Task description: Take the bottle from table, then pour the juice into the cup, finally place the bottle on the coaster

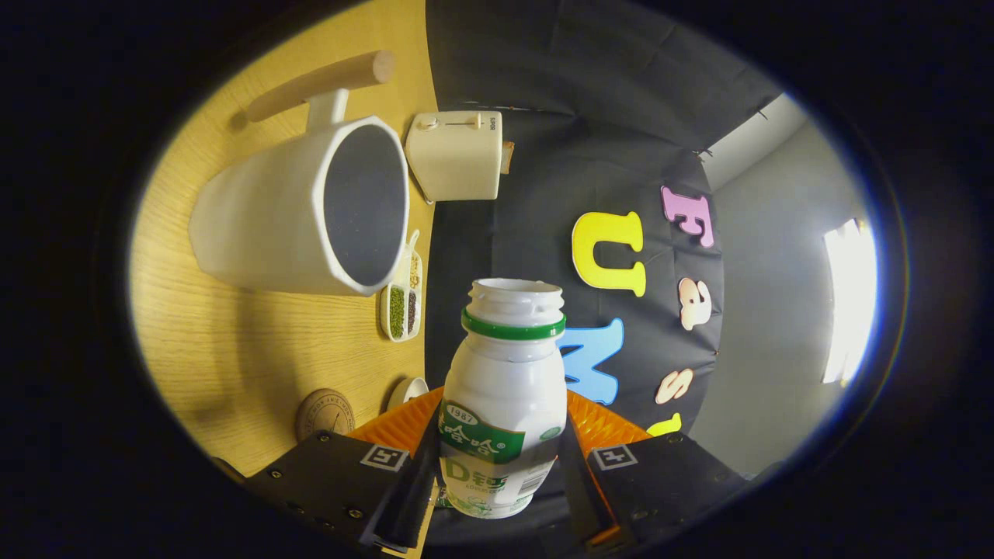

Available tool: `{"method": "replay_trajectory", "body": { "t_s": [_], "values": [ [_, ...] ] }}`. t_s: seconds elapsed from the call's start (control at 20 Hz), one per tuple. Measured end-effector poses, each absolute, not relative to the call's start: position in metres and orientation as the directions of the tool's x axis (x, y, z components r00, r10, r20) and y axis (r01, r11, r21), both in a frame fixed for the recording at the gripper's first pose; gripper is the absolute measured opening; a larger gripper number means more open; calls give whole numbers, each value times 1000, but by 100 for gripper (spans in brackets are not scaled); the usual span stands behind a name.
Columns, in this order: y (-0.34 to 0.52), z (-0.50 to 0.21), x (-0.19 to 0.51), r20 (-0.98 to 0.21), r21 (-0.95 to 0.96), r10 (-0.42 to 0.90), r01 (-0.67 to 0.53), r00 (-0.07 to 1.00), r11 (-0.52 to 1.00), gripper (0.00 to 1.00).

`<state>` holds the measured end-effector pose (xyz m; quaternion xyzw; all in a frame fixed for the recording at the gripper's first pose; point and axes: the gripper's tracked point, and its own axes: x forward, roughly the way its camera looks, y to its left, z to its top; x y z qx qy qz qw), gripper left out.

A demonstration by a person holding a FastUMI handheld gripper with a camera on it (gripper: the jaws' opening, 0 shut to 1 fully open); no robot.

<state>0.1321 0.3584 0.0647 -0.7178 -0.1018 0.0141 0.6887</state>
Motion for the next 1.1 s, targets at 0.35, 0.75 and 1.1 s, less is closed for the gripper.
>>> {"method": "replay_trajectory", "body": {
  "t_s": [0.35, 0.75, 1.1],
  "values": [
    [362, 70, 131, 152, -978, 179, 174, 972, -113, 71],
    [366, 73, 129, 183, -961, 199, 218, 963, -172, 71],
    [371, 73, 127, 185, -955, 216, 227, 959, -192, 71]
  ]
}}
